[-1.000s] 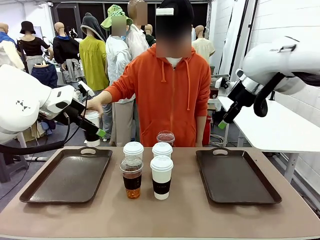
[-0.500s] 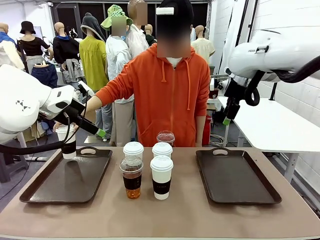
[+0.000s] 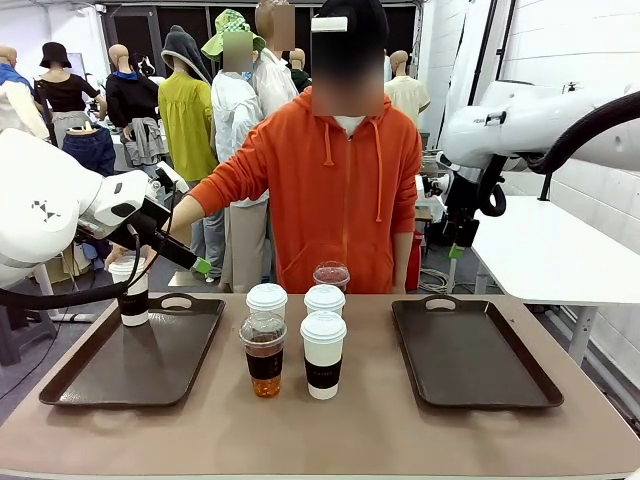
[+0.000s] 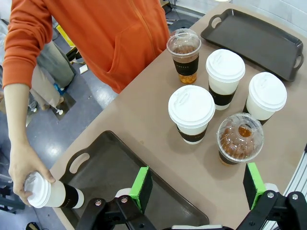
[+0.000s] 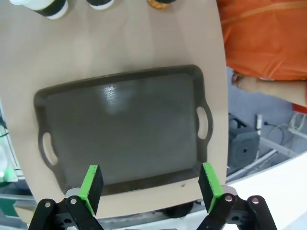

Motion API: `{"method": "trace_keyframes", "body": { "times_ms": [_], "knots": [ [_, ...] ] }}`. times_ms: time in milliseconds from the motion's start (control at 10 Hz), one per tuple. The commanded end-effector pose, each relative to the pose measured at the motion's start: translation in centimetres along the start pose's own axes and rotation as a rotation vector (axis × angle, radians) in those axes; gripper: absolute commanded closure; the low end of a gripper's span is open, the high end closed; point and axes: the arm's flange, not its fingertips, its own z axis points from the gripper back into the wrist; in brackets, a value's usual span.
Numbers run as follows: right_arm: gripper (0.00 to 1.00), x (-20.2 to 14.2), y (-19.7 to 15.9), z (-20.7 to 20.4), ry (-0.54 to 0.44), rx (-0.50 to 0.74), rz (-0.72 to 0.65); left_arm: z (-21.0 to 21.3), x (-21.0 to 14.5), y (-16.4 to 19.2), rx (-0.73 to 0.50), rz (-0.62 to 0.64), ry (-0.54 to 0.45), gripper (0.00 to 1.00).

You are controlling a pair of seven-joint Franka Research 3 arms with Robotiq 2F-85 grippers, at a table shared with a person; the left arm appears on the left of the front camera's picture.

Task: Distribute the coffee onto the tray.
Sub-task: Pick up one iced Americano and place it on the right Handle tray.

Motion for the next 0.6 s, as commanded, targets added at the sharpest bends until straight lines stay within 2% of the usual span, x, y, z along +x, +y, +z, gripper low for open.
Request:
{"method": "trace_keyframes", "body": {
  "times_ms": [0, 100, 200, 500],
  "knots": [
    [0.00, 0.40, -1.02, -0.17, 0.050, 0.002, 0.010, 0.04, -0.14, 0.16, -0.014, 0.002, -0.009, 0.00],
    [0.00, 0.38, -1.05, -0.30, 0.057, -0.013, -0.009, 0.04, -0.14, 0.16, -0.014, 0.002, -0.009, 0.00],
    [0.00, 0.11, -0.36, -0.47, 0.013, 0.003, 0.006, 0.04, -0.14, 0.16, -0.014, 0.002, -0.009, 0.00],
    [0.00, 0.11, -0.36, -0.47, 0.013, 0.003, 0.006, 0.04, -0.14, 0.16, -0.014, 0.002, -0.009, 0.00]
  ]
}}
